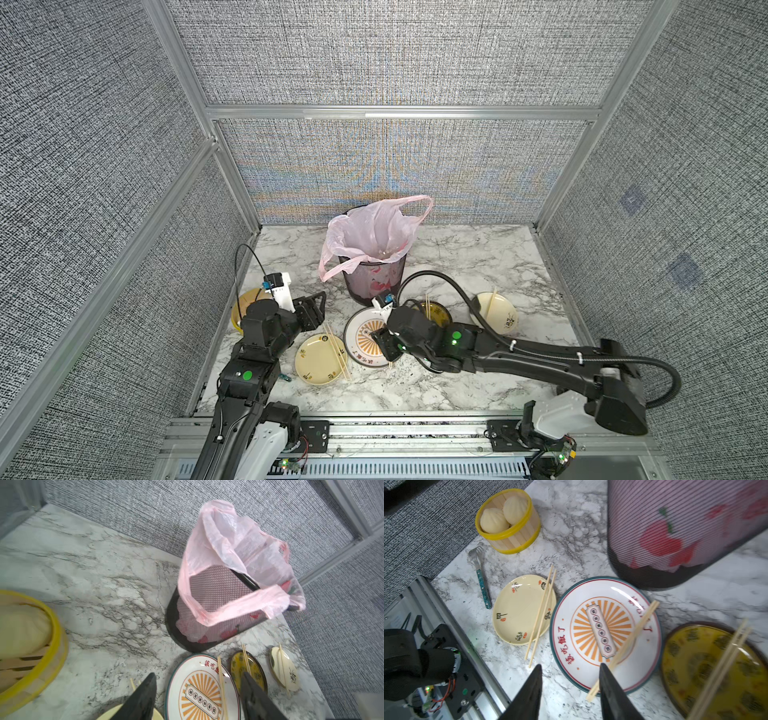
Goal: Remove the packaging of disposable chopsticks
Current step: Reset both arms
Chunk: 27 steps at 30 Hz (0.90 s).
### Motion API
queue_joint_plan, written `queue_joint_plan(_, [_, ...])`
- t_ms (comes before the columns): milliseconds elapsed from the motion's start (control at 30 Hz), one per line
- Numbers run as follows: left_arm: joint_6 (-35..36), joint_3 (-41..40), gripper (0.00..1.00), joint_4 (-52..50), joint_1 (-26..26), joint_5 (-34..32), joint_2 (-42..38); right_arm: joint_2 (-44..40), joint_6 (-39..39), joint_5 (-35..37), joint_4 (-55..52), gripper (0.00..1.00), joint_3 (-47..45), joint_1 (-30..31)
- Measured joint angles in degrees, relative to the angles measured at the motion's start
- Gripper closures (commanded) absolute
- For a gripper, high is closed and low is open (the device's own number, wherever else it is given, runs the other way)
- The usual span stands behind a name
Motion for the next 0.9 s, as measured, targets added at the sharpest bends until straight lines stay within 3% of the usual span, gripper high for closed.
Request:
queue_joint_plan(67, [0.9,-1.3,0.14,1.4,-3.1,-1.1,0.7,-5.0,-1.5,2.1,1.9,0.16,-4.3,-2.5])
queue_joint_plan(167, [2.8,-2.5,0.09,2.9,-6.2,-5.7,2.3,-12.9,-5.0,4.4,3.5,0.13,-10.6,-8.3])
queue_joint_plan(267, [5.2,-4.7,0.02,4.9,-6.7,-13.4,2.3,-20.8,-7.9,5.4,5.4,0.02,-15.4,-15.8])
queue_joint_plan(433, [8.9,-8.1,0.00,10.7,-6.8,-30.6,4.8,-28.9,-14.2,6.8,10.6,0.01,-22.7,-31.4])
queue_joint_plan(633, [16.5,-12.8,0.00,24.7,-6.7,-44.5,13.3,-23.6,-24.5,7.8,26.2,0.02,-34.8,-49.4])
queue_joint_plan(800, [25.1,-11.5,0.00,36.1,-6.1,-47.3,23.5,-15.4,-32.8,10.1,37.7,0.02,-38.4,-51.4])
queue_joint_plan(900, [29.0,-13.6,0.00,43.6,-3.1,-46.3,30.2,-11.2,-35.0,10.2,45.5,0.01,-40.8,-52.2])
